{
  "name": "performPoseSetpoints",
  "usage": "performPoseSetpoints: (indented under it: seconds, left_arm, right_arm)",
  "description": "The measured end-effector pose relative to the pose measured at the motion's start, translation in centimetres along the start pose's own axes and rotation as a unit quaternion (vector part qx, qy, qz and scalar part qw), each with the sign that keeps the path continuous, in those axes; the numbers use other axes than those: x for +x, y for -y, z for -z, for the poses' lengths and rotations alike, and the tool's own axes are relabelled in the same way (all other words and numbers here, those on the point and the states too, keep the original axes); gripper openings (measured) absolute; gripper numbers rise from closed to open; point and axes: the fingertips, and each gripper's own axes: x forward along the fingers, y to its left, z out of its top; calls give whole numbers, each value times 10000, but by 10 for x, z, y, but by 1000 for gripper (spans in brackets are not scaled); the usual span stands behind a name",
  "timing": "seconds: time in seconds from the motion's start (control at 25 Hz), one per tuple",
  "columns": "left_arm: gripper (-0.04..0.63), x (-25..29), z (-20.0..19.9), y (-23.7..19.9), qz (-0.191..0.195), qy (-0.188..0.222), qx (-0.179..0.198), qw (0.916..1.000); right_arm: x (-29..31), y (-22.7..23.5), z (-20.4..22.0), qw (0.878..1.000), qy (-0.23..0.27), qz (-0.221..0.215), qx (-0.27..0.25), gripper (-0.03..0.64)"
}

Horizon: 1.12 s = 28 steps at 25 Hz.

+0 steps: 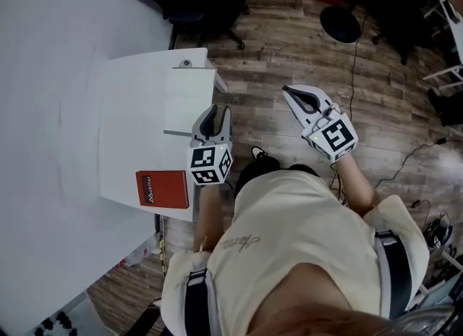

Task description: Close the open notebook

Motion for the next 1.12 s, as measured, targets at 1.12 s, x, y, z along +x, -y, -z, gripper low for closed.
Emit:
performPoseSetpoints:
  seconds: [1.12]
  left_arm:
    - [124, 17, -30, -167, -3377, 238, -1293, 9320]
  right_arm:
    - [274, 38, -34, 9369, 299, -3451, -464, 5]
